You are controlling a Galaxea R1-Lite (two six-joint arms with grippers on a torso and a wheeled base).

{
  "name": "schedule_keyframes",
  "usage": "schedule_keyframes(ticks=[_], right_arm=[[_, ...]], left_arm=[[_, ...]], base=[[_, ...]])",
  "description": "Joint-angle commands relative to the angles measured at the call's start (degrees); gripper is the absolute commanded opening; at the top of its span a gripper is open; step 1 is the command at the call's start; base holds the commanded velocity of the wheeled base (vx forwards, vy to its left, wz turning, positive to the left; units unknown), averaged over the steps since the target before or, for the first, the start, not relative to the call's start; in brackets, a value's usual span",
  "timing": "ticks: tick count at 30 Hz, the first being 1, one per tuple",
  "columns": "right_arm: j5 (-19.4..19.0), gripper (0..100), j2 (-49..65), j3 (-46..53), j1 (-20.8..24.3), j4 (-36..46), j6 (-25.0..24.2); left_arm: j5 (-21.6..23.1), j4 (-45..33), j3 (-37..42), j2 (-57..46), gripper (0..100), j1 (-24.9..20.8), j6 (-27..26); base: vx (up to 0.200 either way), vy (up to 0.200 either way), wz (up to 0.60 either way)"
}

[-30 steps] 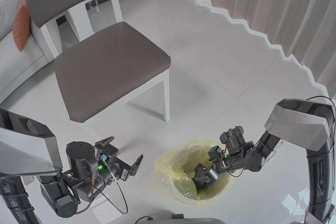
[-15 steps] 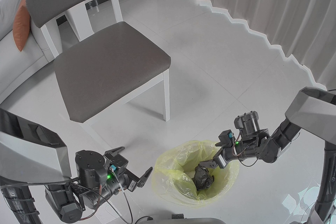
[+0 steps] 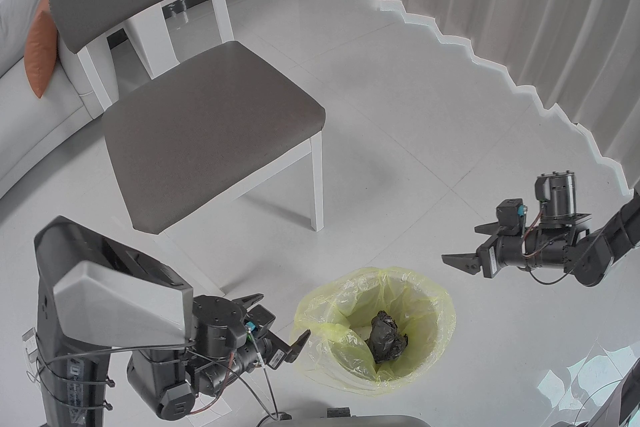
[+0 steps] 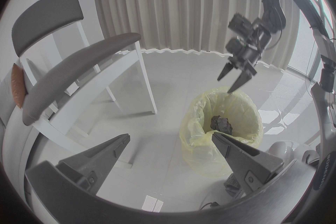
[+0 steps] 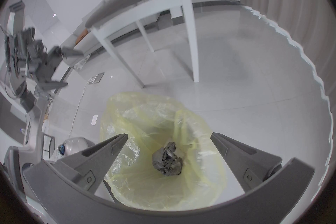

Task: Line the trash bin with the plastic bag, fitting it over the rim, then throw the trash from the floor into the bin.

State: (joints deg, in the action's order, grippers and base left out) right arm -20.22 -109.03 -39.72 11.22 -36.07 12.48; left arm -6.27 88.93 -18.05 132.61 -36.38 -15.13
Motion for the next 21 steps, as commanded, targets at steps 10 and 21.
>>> schedule_keyframes(ticks=[10,21], right_arm=[[-6.3,100,6.0,9.3,-11.0,-9.7,0.1],[-7.0,100,5.8,9.2,-11.1,-9.7,0.7]], left_arm=[[-0.3,-13.3,-20.0,11.1,100,1.4,-4.9],[-1.5,-26.3,-32.0,12.6,100,3.4,-9.7]], base=[[0.000,0.000,0.00],[0.000,0.000,0.00]])
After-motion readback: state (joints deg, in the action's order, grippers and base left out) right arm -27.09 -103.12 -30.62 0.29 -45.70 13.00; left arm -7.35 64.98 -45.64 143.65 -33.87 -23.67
